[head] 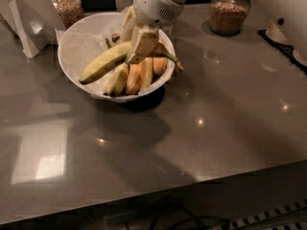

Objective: Pick banana from white bowl

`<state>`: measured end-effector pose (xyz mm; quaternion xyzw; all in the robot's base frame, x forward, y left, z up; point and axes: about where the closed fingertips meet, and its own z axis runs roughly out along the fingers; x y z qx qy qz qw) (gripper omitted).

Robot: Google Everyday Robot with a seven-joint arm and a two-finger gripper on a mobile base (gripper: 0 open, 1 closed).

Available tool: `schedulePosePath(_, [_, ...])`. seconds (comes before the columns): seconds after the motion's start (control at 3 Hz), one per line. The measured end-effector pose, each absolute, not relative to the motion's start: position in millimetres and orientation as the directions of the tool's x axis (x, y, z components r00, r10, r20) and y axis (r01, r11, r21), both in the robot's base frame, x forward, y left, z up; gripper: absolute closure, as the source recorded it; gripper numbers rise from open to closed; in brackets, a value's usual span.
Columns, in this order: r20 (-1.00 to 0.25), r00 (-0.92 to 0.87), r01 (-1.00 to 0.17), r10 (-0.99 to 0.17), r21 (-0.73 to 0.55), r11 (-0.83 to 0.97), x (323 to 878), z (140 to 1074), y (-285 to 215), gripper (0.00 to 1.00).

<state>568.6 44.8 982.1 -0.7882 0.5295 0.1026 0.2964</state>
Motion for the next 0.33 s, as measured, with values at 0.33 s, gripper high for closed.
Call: schedulePosePath(0.33, [-0.494, 0.433, -0.887, -0.754, -0.382, -0.260, 547.2, 1008.4, 36.5, 1.00])
